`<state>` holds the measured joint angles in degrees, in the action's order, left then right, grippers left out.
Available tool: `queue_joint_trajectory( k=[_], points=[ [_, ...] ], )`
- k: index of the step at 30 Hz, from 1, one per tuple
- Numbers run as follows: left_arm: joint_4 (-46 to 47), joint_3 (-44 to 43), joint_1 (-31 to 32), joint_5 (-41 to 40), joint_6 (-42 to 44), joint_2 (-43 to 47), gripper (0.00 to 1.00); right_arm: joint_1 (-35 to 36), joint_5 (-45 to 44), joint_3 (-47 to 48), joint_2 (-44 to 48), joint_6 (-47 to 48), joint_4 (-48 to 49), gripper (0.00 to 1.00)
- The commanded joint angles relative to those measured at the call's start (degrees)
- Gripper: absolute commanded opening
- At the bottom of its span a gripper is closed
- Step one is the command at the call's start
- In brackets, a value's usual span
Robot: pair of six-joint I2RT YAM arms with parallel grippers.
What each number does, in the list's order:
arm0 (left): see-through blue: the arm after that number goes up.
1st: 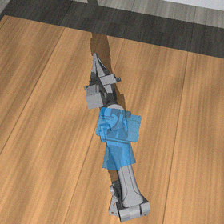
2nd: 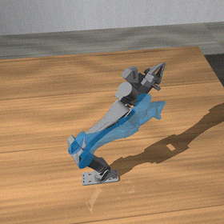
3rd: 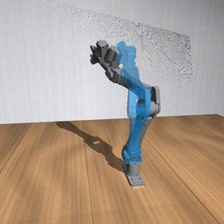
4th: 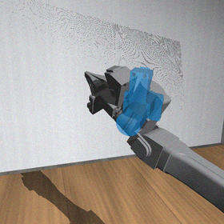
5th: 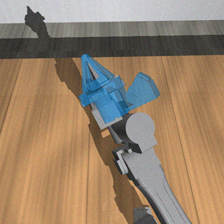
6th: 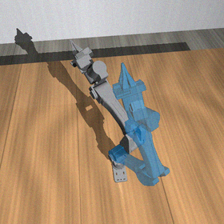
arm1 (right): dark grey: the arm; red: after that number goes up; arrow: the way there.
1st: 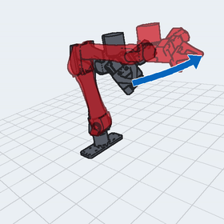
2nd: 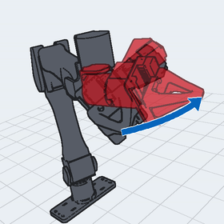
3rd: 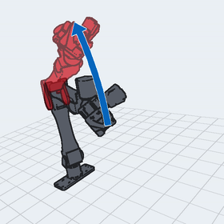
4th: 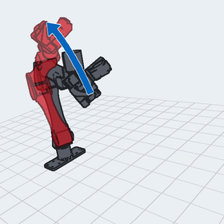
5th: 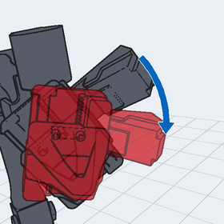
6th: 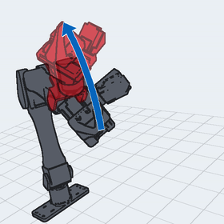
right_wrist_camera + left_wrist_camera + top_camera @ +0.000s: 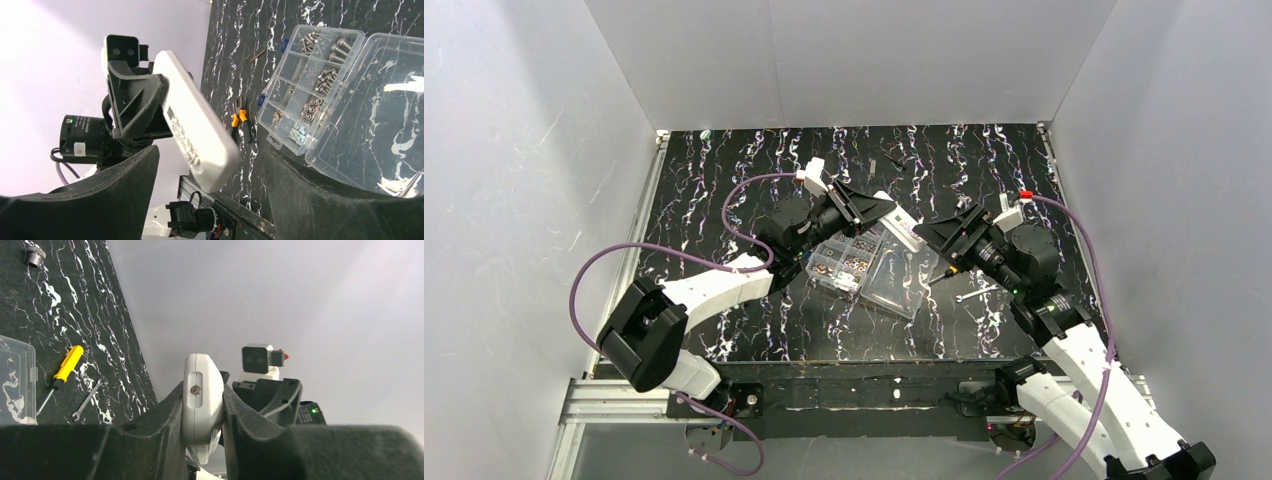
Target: Load the batteries into the remote control
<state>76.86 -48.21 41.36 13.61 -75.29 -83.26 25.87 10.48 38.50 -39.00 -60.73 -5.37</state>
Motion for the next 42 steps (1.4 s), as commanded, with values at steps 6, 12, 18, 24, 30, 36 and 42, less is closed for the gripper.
queue_joint_trajectory(
  k=[6, 12, 18, 24, 30, 36, 42],
  points=[
    [6.77, -3.20, 0.12, -0.82, -0.91, 1.15, 0.00, -1.61, 3.86, -3.19, -0.59, -7.66, 11.41, 0.81],
    [6.90, -3.54, 0.18, -0.76, -1.27, 0.66, 0.00, -1.86, 5.53, -4.94, -1.83, -10.11, 16.30, 0.79],
    [6.88, -3.87, 0.14, -0.60, -1.35, 0.58, 0.00, -2.05, 6.98, -6.39, -4.08, -13.24, 21.27, 0.70],
    [6.87, -3.68, 0.14, -0.50, -1.36, 0.68, 0.00, -2.16, 6.92, -6.83, -4.83, -14.11, 23.81, 0.63],
    [6.91, -3.74, 0.23, -0.45, -1.31, 0.51, 0.00, -2.14, 8.48, -6.36, -6.18, -14.73, 25.29, 0.56],
    [6.99, -3.71, 0.26, -0.53, -1.27, 0.56, 0.00, -2.14, 9.87, -7.30, -6.22, -15.63, 27.78, 0.56],
    [7.33, -3.83, 0.32, -0.51, -1.36, 0.15, 0.00, -2.14, 10.09, -7.90, -6.16, -16.25, 28.29, 0.55]
  ],
)
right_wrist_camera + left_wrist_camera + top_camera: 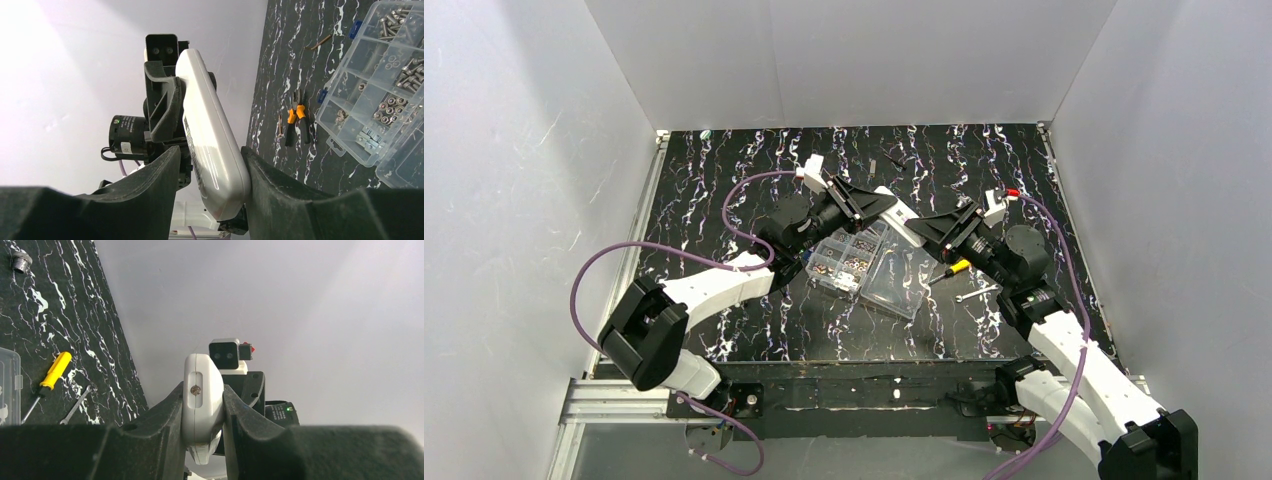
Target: Load the batteries into the remote control
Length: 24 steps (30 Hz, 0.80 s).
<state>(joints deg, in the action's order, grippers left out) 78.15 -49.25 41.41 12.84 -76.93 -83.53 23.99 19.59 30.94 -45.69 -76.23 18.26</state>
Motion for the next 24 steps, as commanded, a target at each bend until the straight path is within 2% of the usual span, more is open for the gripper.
queue_joint_trajectory(
  k=[1, 9, 18, 21, 24],
  points=[
    [6.06, -2.78, 0.38, 0.22, 0.28, 0.45, 0.00, -0.30, 0.98, -0.34, 0.55, -0.69, 4.65, 0.54],
    [5.92, -2.66, 0.43, 0.17, 0.59, 0.52, 0.00, -0.32, 1.24, -0.39, 0.12, -0.80, 5.08, 0.48],
    [6.55, -2.95, 0.46, 0.64, 0.20, -0.11, 0.00, -0.33, 1.11, -0.79, 0.43, -0.66, 5.85, 0.46],
    [6.86, -2.73, 0.48, 1.05, 0.09, -0.20, 0.00, -0.48, 0.41, -0.93, 0.77, -0.45, 5.02, 0.39],
    [6.34, -2.72, 0.47, 1.13, 0.37, 0.09, 0.01, -0.52, -0.16, -0.85, 0.81, -0.50, 4.61, 0.27]
  ],
)
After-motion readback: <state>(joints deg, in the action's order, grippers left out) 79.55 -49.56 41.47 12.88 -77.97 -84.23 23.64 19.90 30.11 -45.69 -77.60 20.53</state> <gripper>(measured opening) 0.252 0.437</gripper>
